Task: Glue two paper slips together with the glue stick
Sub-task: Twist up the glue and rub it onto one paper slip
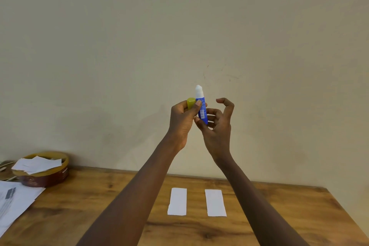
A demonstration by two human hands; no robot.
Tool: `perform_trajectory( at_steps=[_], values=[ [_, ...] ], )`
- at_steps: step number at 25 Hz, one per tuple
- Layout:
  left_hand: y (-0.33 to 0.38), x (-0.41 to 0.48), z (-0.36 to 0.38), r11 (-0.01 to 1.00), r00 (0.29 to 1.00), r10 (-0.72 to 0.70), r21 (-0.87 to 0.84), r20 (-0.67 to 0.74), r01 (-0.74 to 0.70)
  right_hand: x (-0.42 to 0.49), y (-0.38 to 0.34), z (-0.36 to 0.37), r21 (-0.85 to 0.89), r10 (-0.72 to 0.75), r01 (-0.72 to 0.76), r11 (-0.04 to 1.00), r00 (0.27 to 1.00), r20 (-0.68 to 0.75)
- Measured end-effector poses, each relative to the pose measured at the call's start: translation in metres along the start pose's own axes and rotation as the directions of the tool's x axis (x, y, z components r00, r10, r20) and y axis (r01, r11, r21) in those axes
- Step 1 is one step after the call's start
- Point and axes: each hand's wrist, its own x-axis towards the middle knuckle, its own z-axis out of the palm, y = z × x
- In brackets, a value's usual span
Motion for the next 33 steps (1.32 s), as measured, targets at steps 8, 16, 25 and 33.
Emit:
perform_trajectory(
  at_steps=[8, 16, 25, 33],
  values=[
    [-0.103, -0.019, -0.032, 0.960, 0.970, -0.237, 0.138, -0.054, 0.242, -0.068, 0.097, 0.012, -0.200, 0.082, -0.048, 0.979, 0.983, 0.165],
    [-0.233, -0.044, -0.079, 0.748, 0.800, -0.494, 0.302, -0.341, 0.591, -0.163, 0.226, 0.030, -0.561, 0.474, -0.299, 0.772, 0.859, 0.193],
    [-0.303, -0.070, -0.102, 0.645, 0.836, -0.403, 0.533, -0.371, 0.548, -0.189, 0.282, 0.034, -0.831, 0.608, -0.123, 0.543, 0.741, 0.287],
    [-0.331, -0.102, -0.112, 0.404, 0.867, -0.270, 0.768, -0.419, 0.497, -0.178, 0.276, -0.011, -0.665, 0.551, -0.041, 0.746, 0.599, 0.582]
  ],
)
